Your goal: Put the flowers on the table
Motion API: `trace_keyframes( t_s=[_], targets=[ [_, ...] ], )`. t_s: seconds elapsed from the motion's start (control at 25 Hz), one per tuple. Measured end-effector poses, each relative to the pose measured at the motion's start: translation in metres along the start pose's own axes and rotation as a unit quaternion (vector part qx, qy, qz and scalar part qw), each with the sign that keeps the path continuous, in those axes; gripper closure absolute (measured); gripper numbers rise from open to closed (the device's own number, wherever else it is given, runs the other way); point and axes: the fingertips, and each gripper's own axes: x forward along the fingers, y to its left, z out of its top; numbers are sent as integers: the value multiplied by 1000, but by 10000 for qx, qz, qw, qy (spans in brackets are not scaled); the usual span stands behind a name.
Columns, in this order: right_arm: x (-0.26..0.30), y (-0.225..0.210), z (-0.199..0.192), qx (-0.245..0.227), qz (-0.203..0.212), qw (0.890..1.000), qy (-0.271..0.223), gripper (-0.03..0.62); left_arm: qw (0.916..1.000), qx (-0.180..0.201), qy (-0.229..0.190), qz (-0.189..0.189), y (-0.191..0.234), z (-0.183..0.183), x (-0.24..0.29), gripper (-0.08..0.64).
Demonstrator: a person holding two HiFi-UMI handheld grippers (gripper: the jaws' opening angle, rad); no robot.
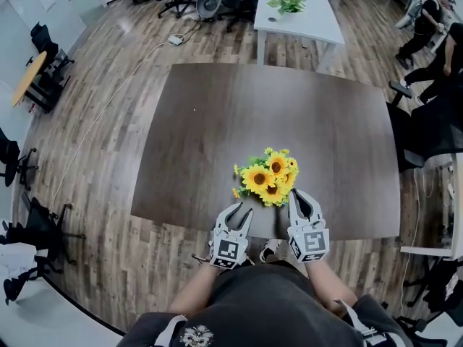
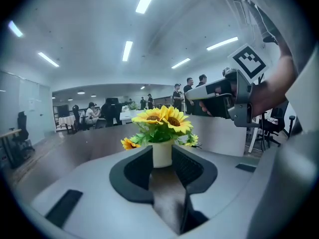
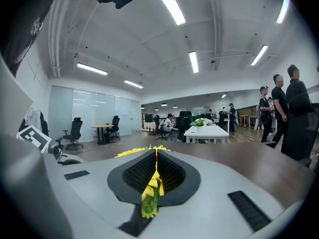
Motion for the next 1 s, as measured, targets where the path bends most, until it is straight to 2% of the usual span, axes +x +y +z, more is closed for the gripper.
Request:
trace_keyframes(
  t_s=[0.12, 0.32, 0.52, 0.72, 1.0],
  targets=[
    [-8, 13, 7, -121, 59, 9999, -31, 568, 9999, -35, -132, 91, 4, 11, -13, 552],
    [-28, 24, 13, -238, -215, 9995, -80, 569, 9987, -68, -499, -74, 11, 52, -32, 552],
    [-40, 23, 12, -192, -402, 9989, -148, 569, 9968, -52, -748, -259, 8, 77, -36, 554],
    [-49, 23, 18, -339, -242, 9988, -244, 569, 9963, 11, -849, -162, 4, 93, -39, 554],
    [-58, 9, 35, -338, -55, 9985, -430, 569, 9973, -65, -732, 56, -15, 99, -38, 554]
  ],
)
